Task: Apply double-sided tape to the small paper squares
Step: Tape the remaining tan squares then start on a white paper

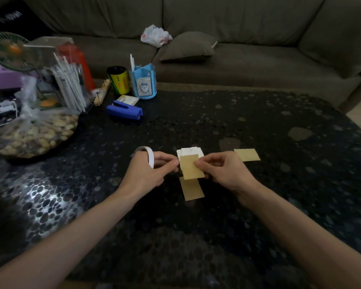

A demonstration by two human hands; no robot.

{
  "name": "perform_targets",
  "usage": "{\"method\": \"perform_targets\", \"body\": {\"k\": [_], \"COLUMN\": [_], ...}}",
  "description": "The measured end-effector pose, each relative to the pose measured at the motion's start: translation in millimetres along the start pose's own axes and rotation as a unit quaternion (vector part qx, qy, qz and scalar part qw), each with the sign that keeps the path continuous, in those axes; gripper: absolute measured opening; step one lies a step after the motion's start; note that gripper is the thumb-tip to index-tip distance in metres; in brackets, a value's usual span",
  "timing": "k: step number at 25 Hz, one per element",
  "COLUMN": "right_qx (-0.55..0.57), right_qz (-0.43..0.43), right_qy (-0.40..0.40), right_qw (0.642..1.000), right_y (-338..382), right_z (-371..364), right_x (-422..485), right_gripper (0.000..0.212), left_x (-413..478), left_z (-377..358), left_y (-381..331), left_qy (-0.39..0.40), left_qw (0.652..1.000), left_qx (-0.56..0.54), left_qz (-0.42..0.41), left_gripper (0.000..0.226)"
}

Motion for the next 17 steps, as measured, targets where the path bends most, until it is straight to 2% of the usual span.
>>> {"method": "perform_targets", "body": {"k": [3, 6, 9, 17], "right_qx": [-0.058, -0.098, -0.121, -0.094], "right_qz": [-0.028, -0.027, -0.012, 0.011], "right_qy": [0.012, 0.034, 0.038, 0.009], "right_qw": [0.998, 0.994, 0.992, 0.995], "right_y": [-6, -9, -12, -16], "right_z": [8, 1, -7, -13], "right_x": [4, 5, 6, 5], "right_gripper": [0.015, 0.016, 0.016, 0.018], "left_x": [-3, -11, -15, -11], "left_z": [5, 7, 9, 8], "left_y": [1, 11, 16, 21], "left_qy": [0.016, 0.052, 0.066, 0.071], "left_qw": [0.981, 0.957, 0.949, 0.951], "left_qx": [0.183, 0.272, 0.288, 0.274], "left_qz": [-0.068, -0.088, -0.112, -0.124], "left_gripper": [0.012, 0.019, 0.022, 0.024]}}
Point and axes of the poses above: each hand's wrist, its own x-axis towards the middle knuckle, its own z-axis out of the back of the hand, y = z × x, the point moved 5 cm from there along x, towards the middle knuckle, and after that the axes turned 11 degrees about -x, right-handed, at the moved point
